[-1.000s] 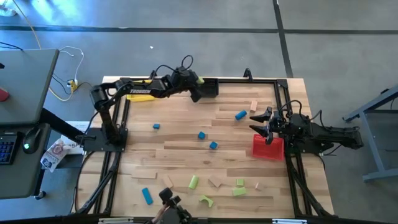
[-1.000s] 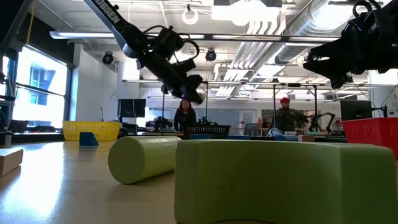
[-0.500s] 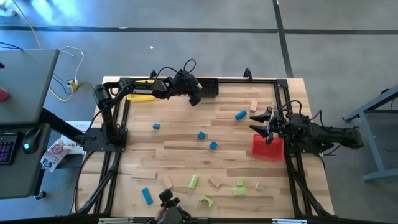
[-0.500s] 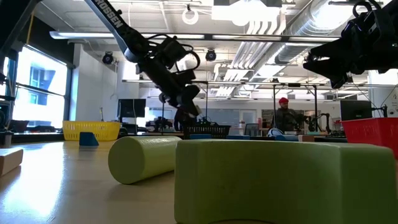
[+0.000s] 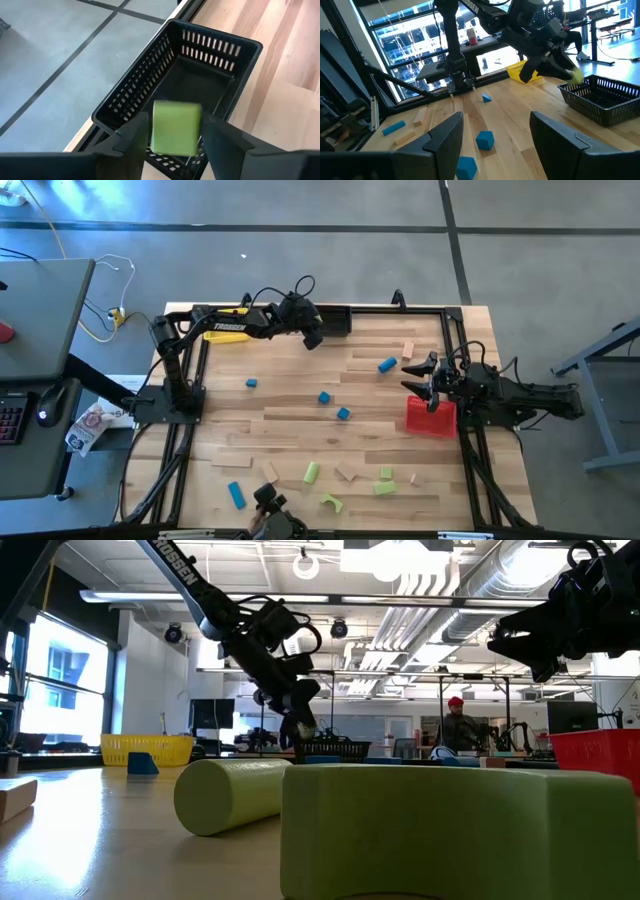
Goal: Sort & place blocks by color
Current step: Put the green block into the black basket, then put the blue block into the red basket
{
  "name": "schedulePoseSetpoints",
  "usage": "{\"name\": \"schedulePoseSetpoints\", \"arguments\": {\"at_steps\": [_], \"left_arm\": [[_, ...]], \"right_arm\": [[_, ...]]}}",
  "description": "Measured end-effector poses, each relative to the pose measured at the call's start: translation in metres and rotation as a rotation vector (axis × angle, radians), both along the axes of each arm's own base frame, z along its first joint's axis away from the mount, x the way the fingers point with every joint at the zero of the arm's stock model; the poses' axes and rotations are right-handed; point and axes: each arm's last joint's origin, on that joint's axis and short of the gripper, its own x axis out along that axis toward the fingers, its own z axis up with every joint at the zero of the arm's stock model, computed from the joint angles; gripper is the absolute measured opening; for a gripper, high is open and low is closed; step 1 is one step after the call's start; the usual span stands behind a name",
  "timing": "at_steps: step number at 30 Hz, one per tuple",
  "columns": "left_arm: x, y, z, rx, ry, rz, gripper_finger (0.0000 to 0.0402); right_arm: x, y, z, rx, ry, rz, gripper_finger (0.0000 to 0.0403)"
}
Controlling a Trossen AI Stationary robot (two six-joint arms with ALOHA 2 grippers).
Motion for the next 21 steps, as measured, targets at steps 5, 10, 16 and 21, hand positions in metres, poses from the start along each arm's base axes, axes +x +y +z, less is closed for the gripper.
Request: {"name": "schedulePoseSetpoints", "arguments": {"at_steps": [5,10,16,21], "left_arm": [[0.000,0.000,0.000,0.001,0.000,0.000,0.0185],[0.000,-0.001,0.005,0.012,-0.010,-0.005,0.0184],[-0.003,-0.014,0.032,0.049,-0.028,-0.051,0.0186],[-0.013,-0.034,0.063,0.061,-0.005,-0.099,0.0184]], "right_arm": [[0.000,0.000,0.000,0.000,0.000,0.000,0.0216],[0.000,0.000,0.000,0.000,0.000,0.000,0.0216],[0.000,0.000,0.000,0.000,0.000,0.000,0.0216],[0.000,0.000,0.000,0.000,0.000,0.000,0.0216]]}}
